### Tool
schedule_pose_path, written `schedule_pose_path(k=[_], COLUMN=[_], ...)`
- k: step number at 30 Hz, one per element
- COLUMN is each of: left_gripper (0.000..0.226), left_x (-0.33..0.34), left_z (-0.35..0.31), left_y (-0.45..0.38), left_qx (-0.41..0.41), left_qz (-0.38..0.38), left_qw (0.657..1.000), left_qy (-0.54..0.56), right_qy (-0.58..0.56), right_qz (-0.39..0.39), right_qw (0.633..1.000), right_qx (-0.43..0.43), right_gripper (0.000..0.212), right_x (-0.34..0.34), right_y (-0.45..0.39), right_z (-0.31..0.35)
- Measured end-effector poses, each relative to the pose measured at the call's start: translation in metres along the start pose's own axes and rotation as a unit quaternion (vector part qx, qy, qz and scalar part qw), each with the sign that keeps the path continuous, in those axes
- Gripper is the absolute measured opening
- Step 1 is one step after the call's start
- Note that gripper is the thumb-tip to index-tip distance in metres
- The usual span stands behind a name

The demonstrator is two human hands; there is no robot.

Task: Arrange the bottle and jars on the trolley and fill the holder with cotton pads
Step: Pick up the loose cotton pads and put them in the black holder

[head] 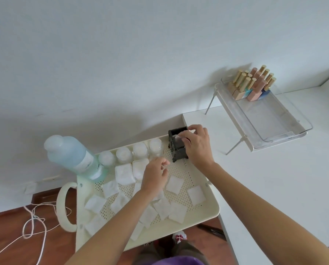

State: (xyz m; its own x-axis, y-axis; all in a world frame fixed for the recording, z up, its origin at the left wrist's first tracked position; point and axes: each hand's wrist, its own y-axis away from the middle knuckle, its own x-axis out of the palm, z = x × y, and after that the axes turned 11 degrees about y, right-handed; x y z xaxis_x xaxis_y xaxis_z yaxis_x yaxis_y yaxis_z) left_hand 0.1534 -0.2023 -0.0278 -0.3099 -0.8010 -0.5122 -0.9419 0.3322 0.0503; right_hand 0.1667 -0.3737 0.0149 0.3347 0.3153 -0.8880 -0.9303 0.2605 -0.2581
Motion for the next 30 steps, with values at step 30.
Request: schedule_pose_path(k=[30], left_gripper=[0.024], left_x=[-0.016], left_z=[-0.025], left_y=[-0.008], left_qx=[0.076], left_qz=[-0.019], left_qw=[0.993], left_qy=[0.092], right_qy=[0.047], right_qz=[0.270], right_qw=[0.960], right_qx=[0.060], right_gripper=[0.011], right_x=[0.004], right_y=[0.107], right_z=[-0.019])
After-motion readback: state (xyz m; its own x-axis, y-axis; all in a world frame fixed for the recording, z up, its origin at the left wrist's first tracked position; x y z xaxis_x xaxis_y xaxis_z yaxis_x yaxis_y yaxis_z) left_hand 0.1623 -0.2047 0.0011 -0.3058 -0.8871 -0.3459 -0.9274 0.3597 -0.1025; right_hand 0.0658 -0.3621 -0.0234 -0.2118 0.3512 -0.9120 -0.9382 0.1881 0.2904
